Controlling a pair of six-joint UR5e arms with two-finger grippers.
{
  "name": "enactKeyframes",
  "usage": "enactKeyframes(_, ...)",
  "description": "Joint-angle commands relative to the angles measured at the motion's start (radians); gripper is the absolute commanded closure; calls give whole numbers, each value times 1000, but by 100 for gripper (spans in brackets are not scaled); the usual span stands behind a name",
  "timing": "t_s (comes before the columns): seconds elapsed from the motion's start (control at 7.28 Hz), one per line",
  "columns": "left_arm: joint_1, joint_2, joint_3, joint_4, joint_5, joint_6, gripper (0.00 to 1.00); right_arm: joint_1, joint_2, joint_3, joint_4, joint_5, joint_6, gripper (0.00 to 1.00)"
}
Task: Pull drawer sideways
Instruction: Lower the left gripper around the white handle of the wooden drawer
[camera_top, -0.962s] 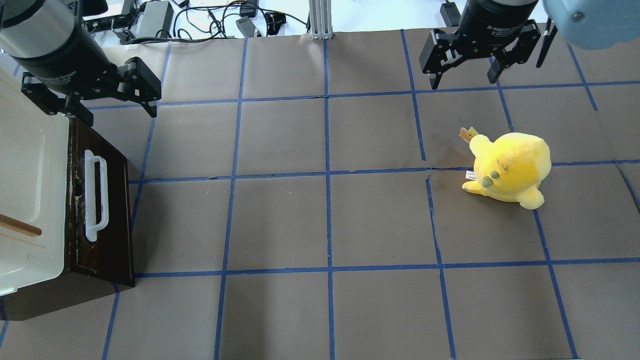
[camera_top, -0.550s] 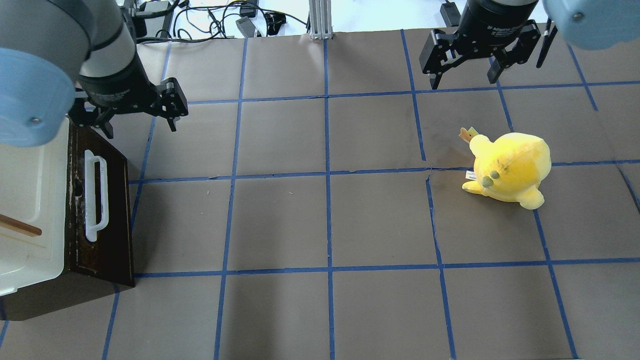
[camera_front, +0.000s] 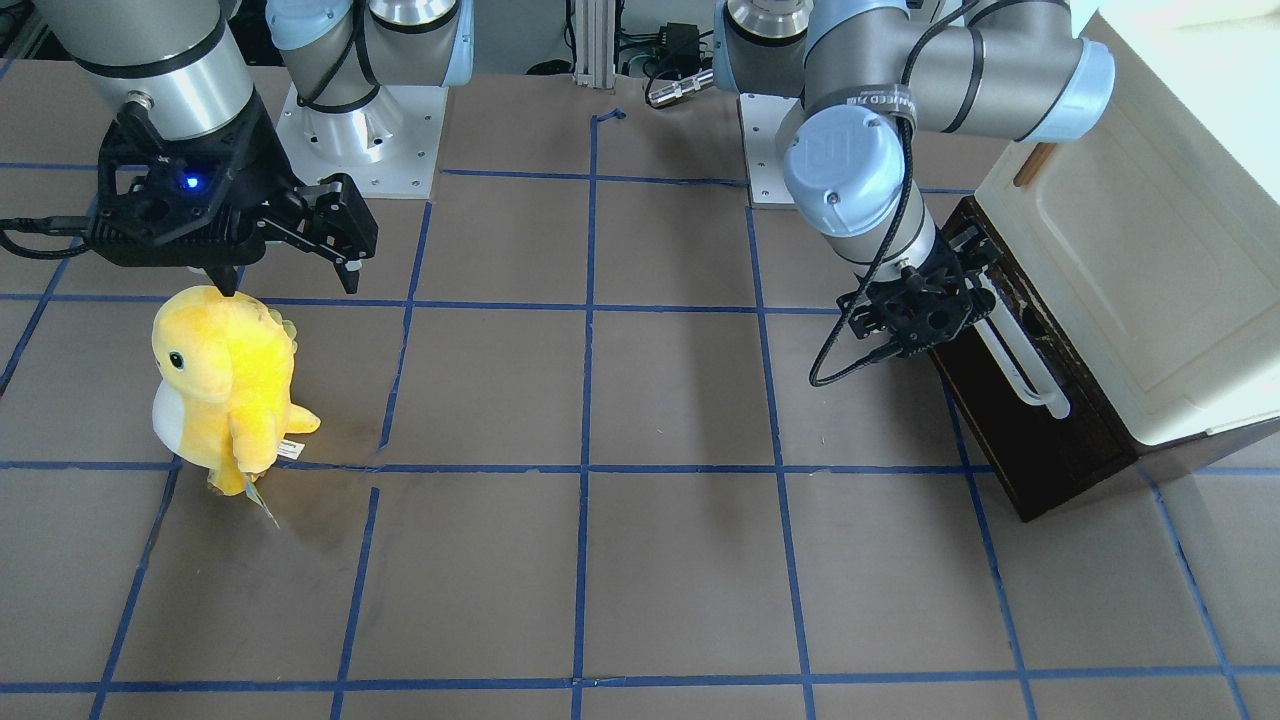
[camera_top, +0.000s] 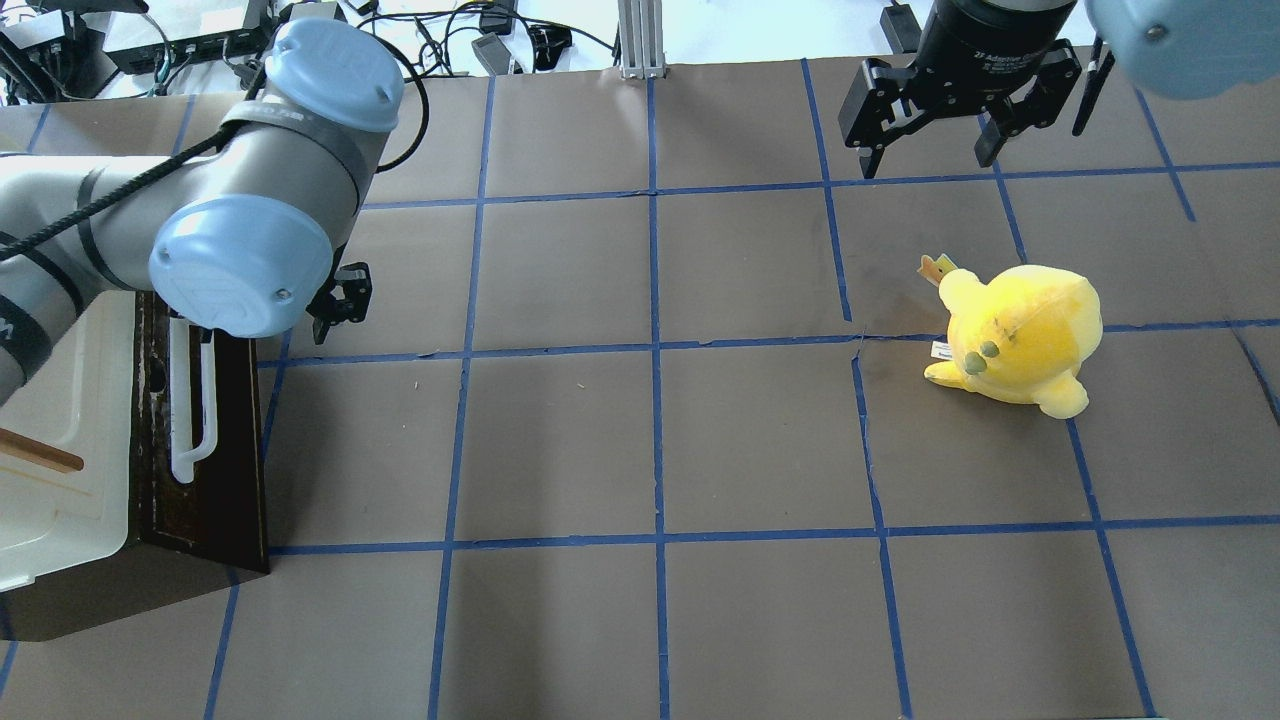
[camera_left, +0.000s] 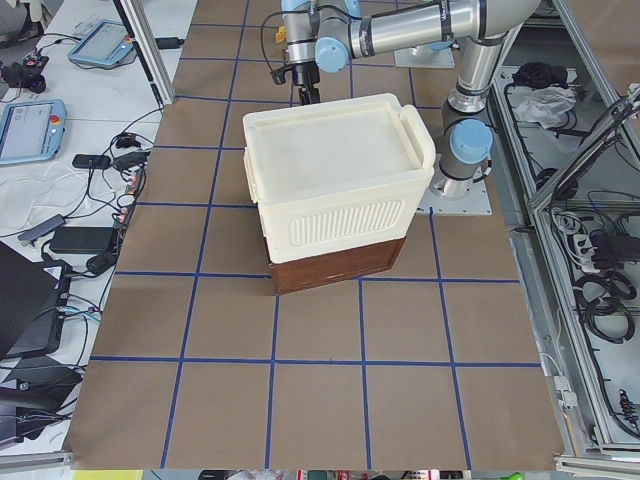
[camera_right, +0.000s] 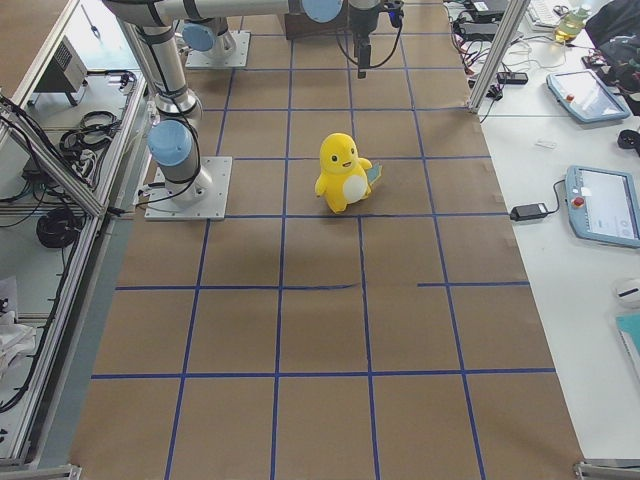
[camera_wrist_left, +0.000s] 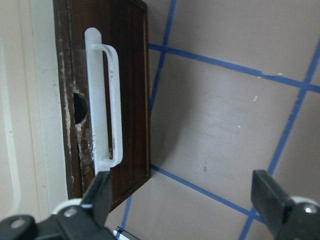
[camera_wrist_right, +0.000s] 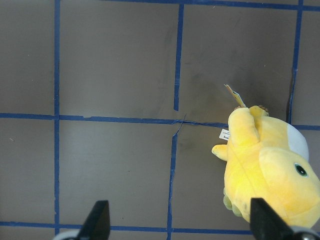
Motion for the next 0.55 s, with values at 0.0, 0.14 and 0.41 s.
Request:
enactKeyframes(0.0,0,-70,-50,1,126,-35,0,0,0,0,0,0,0,0)
enactKeyframes(0.14,0,-87,-53,-1,129,-33,0,0,0,0,0,0,0,0)
enactKeyframes(0.41,0,-117,-78,-1,282,-50,0,0,0,0,0,0,0,0)
